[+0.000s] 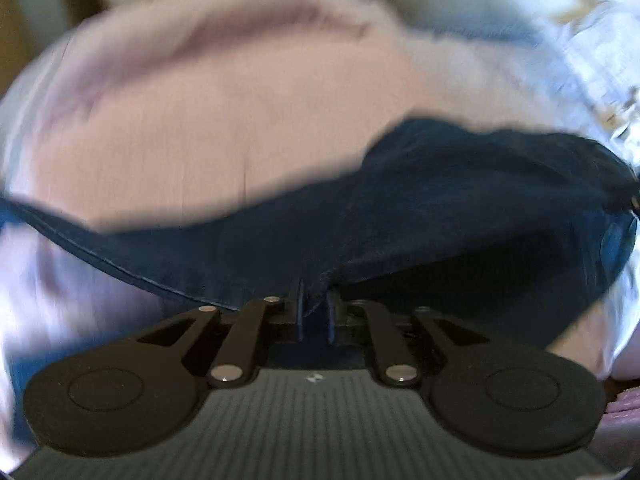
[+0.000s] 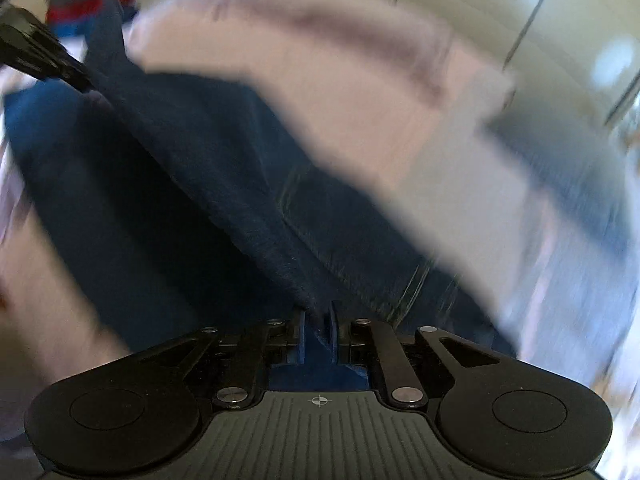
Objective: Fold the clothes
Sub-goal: 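Fold the leg with the left tool toward the waistband held by the right tool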
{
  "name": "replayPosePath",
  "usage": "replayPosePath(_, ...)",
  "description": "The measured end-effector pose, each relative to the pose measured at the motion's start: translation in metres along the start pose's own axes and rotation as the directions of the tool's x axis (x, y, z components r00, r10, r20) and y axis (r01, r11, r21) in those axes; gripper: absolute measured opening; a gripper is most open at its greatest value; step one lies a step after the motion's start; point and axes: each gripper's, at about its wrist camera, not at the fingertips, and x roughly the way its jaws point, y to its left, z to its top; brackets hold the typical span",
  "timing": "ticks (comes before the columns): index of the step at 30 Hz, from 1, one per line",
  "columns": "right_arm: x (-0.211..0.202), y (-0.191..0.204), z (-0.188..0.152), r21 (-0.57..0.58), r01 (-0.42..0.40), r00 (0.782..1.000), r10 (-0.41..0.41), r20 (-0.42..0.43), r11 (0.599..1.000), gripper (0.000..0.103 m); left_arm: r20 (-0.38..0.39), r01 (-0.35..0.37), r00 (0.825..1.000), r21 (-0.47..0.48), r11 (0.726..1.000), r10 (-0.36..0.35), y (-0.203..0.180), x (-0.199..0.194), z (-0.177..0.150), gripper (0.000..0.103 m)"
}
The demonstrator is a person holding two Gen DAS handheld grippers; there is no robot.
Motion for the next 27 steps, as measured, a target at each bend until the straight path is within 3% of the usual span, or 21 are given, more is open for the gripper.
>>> replayPosePath(2,0.011,0.019,-0.022,0.034,0.004,0.994,-0.001,-0.107,0.999,0.022,-0.040,0.000,0.999,-0.099,0.995,-0.004,-0.009,-0.004,-0.025,0.016)
replayPosePath(5,0.009,0.017,-0.040,0.195,0.007,0.993,0.017,-0.119,0.981,0.039,-0.046,0.014,0.999,-0.246,0.969,-0.026,-0.012,-0.013,-0.046,0.026)
replayPosePath(6,0.006,0.006,-0.043,0.306,-0.011,0.995,0.041,-0.093,0.952,0.048,-0.033,0.017,0.999,-0.299,0.954,-0.028,-0.008,-0.017,-0.048,0.032)
replayPosePath(8,0.000,-0.017,-0.049,0.513,-0.053,0.996,0.080,-0.032,0.857,0.051,-0.016,0.006,1.000,-0.393,0.920,-0.013,0.005,-0.016,-0.048,0.033)
replayPosePath(9,-0.002,-0.029,-0.054,0.616,-0.078,0.995,0.095,0.005,0.784,0.051,-0.014,-0.008,1.000,-0.448,0.894,0.002,0.014,-0.015,-0.049,0.033)
replayPosePath(10,-0.002,-0.043,-0.062,0.727,-0.109,0.993,0.106,0.050,0.678,0.051,-0.013,-0.023,1.000,-0.505,0.863,0.019,0.024,-0.013,-0.049,0.034)
replayPosePath(12,0.002,-0.069,-0.082,0.890,-0.184,0.983,0.105,0.154,0.417,0.051,-0.007,-0.048,0.998,-0.637,0.770,0.057,0.049,-0.006,-0.052,0.035)
replayPosePath(15,0.016,-0.090,-0.117,0.959,-0.283,0.958,0.053,0.281,0.027,0.051,-0.003,-0.064,0.995,-0.782,0.620,0.098,0.082,0.005,-0.057,0.036)
replayPosePath(17,0.024,-0.094,-0.133,0.943,-0.304,0.952,0.001,0.307,-0.133,0.051,-0.002,-0.064,0.993,-0.852,0.520,0.118,0.101,0.012,-0.061,0.036)
replayPosePath(19,0.028,-0.095,-0.141,0.926,-0.322,0.947,-0.055,0.318,-0.198,0.051,0.008,-0.050,0.992,-0.889,0.454,0.125,0.115,0.018,-0.064,0.036)
replayPosePath(21,0.030,-0.097,-0.144,0.912,-0.338,0.941,-0.104,0.322,-0.232,0.051,0.025,-0.031,0.991,-0.914,0.404,0.133,0.124,0.024,-0.065,0.037)
replayPosePath(23,0.031,-0.105,-0.149,0.907,-0.337,0.940,-0.145,0.309,-0.252,0.051,0.042,-0.015,0.989,-0.924,0.383,0.139,0.132,0.030,-0.065,0.037)
replayPosePath(27,0.031,-0.116,-0.168,0.895,-0.356,0.930,-0.200,0.309,-0.269,0.051,0.058,-0.001,0.987,-0.928,0.372,0.148,0.139,0.035,-0.061,0.036)
